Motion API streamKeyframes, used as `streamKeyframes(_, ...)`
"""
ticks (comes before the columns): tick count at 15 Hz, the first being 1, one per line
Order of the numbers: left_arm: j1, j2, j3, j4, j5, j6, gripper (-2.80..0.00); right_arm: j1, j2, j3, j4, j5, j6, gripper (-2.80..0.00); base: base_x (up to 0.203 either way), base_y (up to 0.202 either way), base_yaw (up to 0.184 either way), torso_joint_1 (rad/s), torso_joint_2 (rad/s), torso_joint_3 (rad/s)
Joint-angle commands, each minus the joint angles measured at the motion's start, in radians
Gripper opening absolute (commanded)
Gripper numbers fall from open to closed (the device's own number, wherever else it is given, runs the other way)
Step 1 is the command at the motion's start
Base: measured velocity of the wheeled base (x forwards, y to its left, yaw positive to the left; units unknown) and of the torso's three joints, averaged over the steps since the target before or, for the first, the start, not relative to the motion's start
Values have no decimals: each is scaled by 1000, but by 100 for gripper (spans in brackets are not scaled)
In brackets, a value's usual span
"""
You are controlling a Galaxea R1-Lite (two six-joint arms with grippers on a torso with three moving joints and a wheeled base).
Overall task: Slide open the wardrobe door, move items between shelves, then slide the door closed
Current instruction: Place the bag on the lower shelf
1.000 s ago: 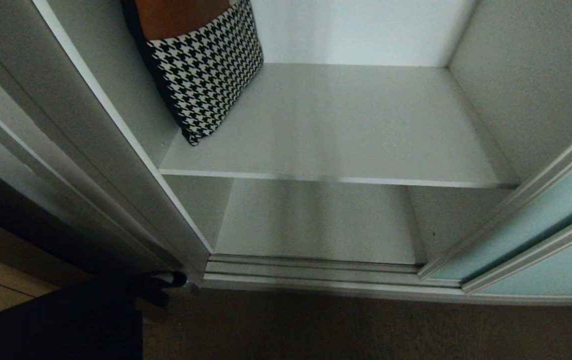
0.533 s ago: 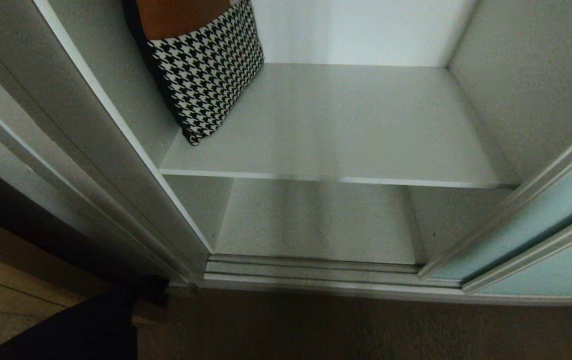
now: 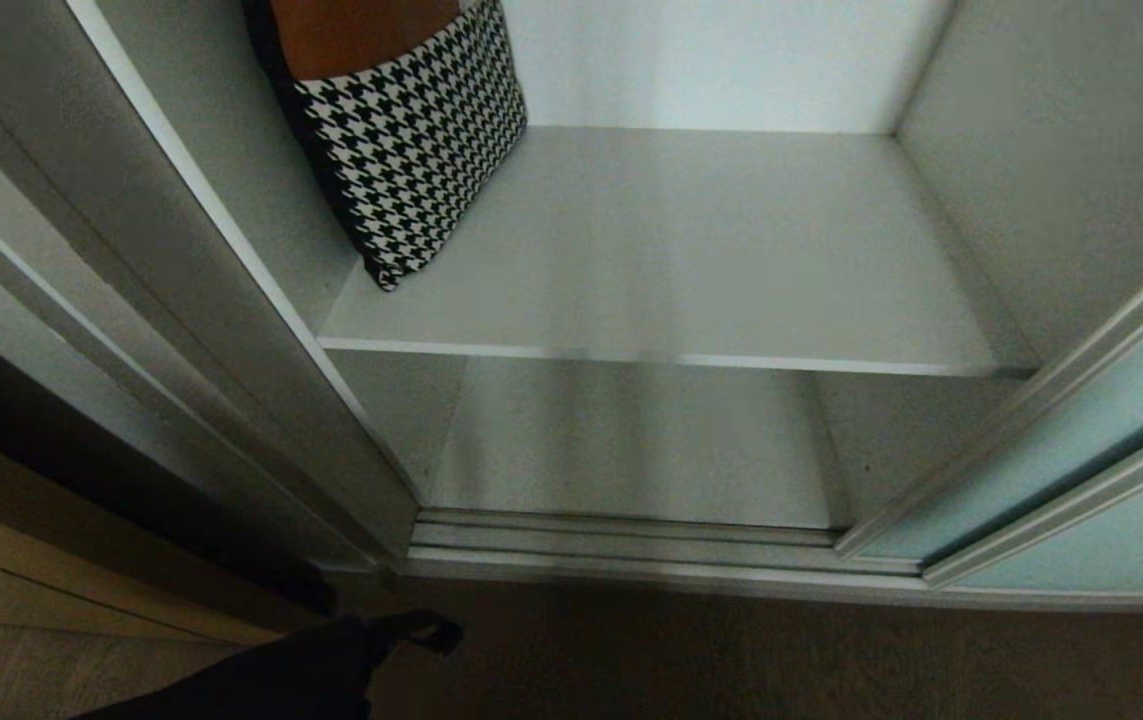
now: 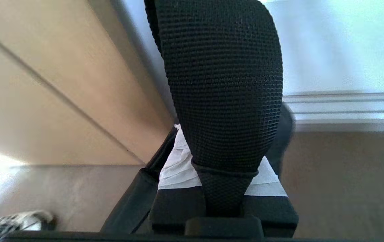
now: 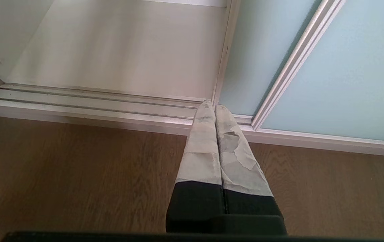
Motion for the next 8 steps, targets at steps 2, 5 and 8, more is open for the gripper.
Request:
streamKeyframes(2, 1, 3, 15, 8, -50, 2, -280, 0, -1, 0, -1, 0, 0, -280, 0, 0, 0, 0, 0, 0)
streamKeyframes(5, 0, 3, 15, 61, -73, 0, -280, 0, -1, 0, -1, 0, -1, -280, 0, 0, 0, 0, 0, 0)
streamKeyframes(8, 2, 4, 15, 60, -77, 5, -280, 0, -1, 0, -1, 0, 0, -280, 0, 0, 0, 0, 0, 0)
